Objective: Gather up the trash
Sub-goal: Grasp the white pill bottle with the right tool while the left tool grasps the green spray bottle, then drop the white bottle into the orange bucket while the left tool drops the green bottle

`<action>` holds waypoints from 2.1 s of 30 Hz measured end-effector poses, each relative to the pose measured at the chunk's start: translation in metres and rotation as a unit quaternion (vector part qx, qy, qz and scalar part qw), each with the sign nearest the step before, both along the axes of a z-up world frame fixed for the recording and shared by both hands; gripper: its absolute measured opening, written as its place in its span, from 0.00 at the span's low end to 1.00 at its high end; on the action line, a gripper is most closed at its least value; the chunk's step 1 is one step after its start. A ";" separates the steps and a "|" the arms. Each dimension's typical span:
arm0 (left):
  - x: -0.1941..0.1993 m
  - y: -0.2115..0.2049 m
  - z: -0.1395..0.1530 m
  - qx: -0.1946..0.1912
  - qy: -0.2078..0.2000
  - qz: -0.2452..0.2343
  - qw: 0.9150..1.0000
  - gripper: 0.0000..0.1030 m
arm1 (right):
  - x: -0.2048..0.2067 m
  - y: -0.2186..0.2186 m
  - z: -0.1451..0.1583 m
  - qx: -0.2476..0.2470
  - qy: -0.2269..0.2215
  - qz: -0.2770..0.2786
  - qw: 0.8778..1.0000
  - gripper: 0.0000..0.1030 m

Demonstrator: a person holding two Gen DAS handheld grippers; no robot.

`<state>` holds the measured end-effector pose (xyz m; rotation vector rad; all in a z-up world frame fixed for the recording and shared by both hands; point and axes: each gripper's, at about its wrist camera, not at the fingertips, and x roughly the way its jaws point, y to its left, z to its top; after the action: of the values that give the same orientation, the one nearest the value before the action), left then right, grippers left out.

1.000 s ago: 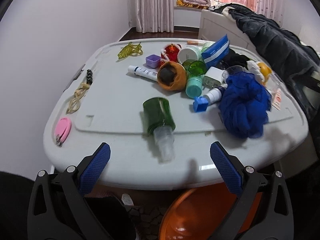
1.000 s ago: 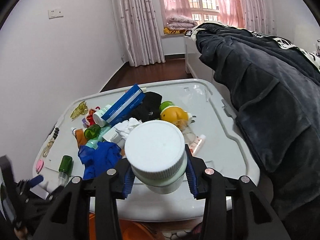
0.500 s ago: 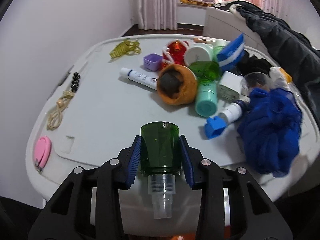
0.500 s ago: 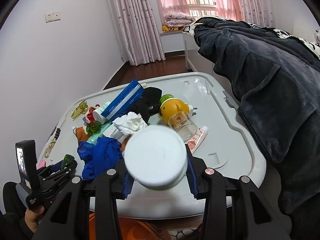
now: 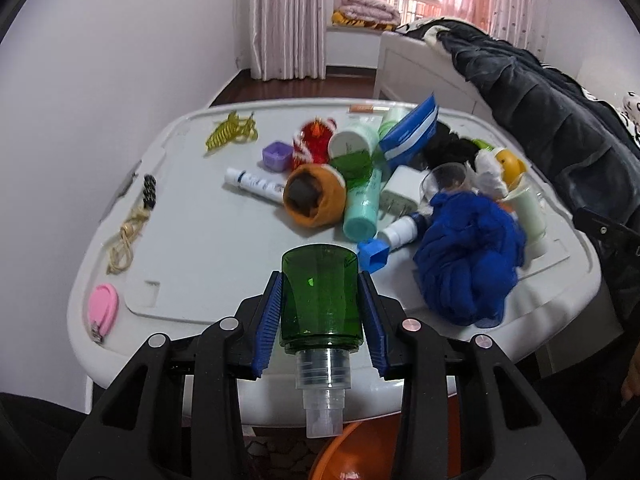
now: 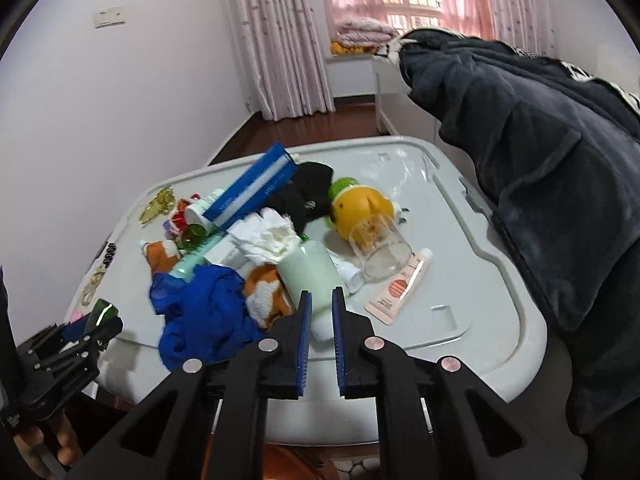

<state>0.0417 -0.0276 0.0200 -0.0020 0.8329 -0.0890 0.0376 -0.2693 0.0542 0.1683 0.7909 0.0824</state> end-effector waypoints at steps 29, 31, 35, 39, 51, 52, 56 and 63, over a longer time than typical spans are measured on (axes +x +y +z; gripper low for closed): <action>-0.046 0.017 0.040 -0.037 -0.018 -0.016 0.999 0.36 | 0.014 -0.008 0.025 0.083 0.046 0.050 0.994 0.40; -0.061 0.012 0.047 -0.038 -0.017 -0.035 0.999 0.36 | -0.019 -0.003 0.036 0.086 0.045 0.084 0.992 0.40; -0.088 -0.004 0.043 -0.029 0.008 -0.077 0.997 0.36 | -0.063 0.018 0.026 0.084 0.071 0.121 0.986 0.40; -0.102 -0.016 0.031 -0.033 0.040 -0.120 0.991 0.36 | -0.096 0.036 0.007 0.079 0.113 0.154 0.978 0.41; -0.084 -0.008 0.001 -0.045 0.086 -0.099 0.990 0.91 | -0.082 0.001 -0.003 0.054 0.105 0.065 0.991 0.82; -0.078 -0.014 0.005 -0.036 0.075 -0.103 0.991 0.91 | -0.076 -0.009 0.003 0.059 0.094 0.047 0.993 0.83; -0.050 -0.050 0.012 -0.005 0.047 -0.132 0.990 0.91 | -0.048 -0.046 0.017 0.085 0.045 -0.033 0.995 0.85; 0.012 -0.109 0.002 0.051 0.005 -0.127 0.991 0.91 | -0.031 -0.076 0.007 0.138 0.020 -0.097 0.986 0.87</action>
<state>0.0537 -0.1362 0.0220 0.2004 0.8446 -0.2860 0.0066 -0.3449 0.0614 0.5091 0.7968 0.0040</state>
